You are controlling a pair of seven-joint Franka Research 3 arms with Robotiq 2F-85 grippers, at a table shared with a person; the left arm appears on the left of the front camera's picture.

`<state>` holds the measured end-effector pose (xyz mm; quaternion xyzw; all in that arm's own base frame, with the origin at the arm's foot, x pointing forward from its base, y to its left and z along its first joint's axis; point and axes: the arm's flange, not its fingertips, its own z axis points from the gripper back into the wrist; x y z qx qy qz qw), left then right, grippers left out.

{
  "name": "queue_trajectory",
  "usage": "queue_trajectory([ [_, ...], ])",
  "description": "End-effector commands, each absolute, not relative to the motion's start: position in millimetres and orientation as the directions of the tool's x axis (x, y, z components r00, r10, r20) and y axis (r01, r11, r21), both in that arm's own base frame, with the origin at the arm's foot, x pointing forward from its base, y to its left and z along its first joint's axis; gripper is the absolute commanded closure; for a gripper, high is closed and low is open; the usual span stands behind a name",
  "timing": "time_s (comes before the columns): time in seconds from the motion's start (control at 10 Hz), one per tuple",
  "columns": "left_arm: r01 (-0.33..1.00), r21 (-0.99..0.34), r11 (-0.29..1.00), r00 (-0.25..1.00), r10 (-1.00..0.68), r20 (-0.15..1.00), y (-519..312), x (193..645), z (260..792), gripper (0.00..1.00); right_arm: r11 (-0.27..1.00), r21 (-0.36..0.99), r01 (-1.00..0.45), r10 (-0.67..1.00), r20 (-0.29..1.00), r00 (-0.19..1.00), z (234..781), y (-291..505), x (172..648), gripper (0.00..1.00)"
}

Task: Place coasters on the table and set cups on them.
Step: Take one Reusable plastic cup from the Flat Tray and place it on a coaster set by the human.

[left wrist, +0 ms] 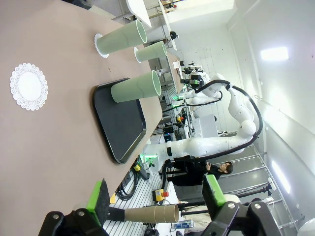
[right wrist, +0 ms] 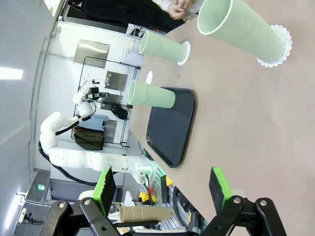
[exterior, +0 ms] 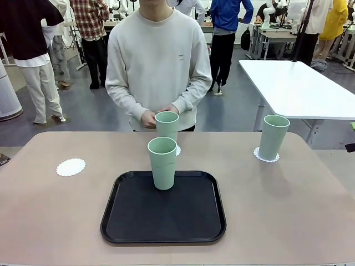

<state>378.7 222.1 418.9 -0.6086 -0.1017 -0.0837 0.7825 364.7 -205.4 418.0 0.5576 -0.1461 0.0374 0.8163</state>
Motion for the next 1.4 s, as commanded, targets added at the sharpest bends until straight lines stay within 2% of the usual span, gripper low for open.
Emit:
queue_trajectory([
  [0.0, 0.259, -0.934, 0.245, 0.964, -0.009, 0.265, 222.0, 377.0, 421.3, 0.00, 0.379, 0.900, -0.214, -0.108, 0.273, 0.956, 419.1, -204.8, 365.7, 0.00],
  [0.4, 0.255, -0.935, 0.245, 0.965, -0.007, 0.261, 222.1, 378.7, 418.9, 0.00, 0.379, 0.900, -0.214, -0.108, 0.273, 0.956, 419.1, -204.8, 365.7, 0.00],
  [0.6, 0.538, -0.750, 0.383, 0.842, -0.218, 0.493, 154.6, 411.6, 441.2, 0.00, 0.379, 0.900, -0.214, -0.108, 0.273, 0.956, 419.1, -204.8, 365.7, 0.00],
  [0.7, 0.587, -0.663, 0.465, 0.809, -0.304, 0.503, 116.9, 422.8, 448.9, 0.00, 0.379, 0.900, -0.214, -0.108, 0.273, 0.956, 419.1, -204.8, 365.7, 0.00],
  [0.9, 0.696, -0.531, 0.482, 0.718, -0.465, 0.518, 60.1, 428.3, 465.9, 0.00, 0.379, 0.900, -0.214, -0.108, 0.273, 0.956, 419.1, -204.8, 365.7, 0.00],
  [1.1, 0.801, -0.419, 0.426, 0.598, -0.580, 0.553, 9.2, 417.5, 477.9, 0.00, 0.379, 0.900, -0.214, -0.108, 0.273, 0.956, 419.1, -204.8, 365.7, 0.00],
  [1.3, 0.899, -0.342, 0.273, 0.434, -0.659, 0.614, -32.5, 394.3, 472.6, 0.00, 0.379, 0.900, -0.214, -0.108, 0.273, 0.956, 419.1, -204.8, 365.7, 0.00],
])
